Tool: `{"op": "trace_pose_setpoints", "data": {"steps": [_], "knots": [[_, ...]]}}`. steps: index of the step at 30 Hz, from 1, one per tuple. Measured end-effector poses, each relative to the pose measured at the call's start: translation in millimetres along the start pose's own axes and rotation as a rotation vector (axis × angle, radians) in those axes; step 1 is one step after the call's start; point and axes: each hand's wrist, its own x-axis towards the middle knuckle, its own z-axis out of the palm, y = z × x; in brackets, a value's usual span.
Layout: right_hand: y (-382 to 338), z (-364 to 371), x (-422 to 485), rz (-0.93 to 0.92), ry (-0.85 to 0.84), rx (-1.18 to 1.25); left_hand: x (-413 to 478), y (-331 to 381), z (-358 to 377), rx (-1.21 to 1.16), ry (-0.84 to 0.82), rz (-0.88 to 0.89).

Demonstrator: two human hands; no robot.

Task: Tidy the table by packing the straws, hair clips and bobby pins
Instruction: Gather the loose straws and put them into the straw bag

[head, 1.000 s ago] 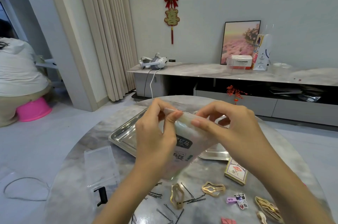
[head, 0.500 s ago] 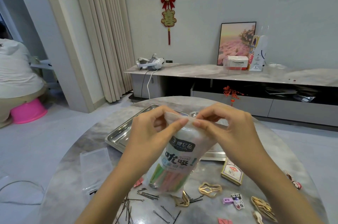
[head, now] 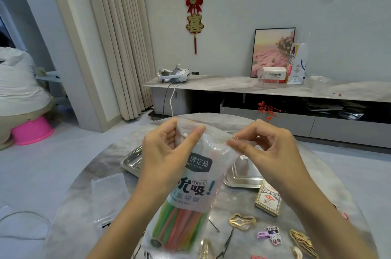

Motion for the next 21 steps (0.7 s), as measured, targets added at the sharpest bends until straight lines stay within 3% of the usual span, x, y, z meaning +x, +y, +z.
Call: {"op": "trace_pose_setpoints", "data": {"steps": [5,9,12,17,21], "knots": [[-1.1,-5.7,3.3,0.043,-0.122,0.013,1.9,3.1,-4.1,-0.033,-0.018,-0.021],[2.7,-5.6,3.0,-0.161,-0.234,-0.310,-0.8,1.0,1.4,-0.029,-0.157,-0.091],[10.5,-3.3,2.4,-0.146,-0.351,-0.457,-1.7,-10.8,4.6,-0.038,-0.218,-0.179],[27.7,2.7,1.8,-0.034,-0.498,-0.417,-6.3,-28.9,11.2,-0.041,-0.308,-0.304],[35.9,-0.8,3.8,0.043,-0.550,-0.175,-11.0,-35.5,17.2,-0.102,-0.325,-0.380]]}}
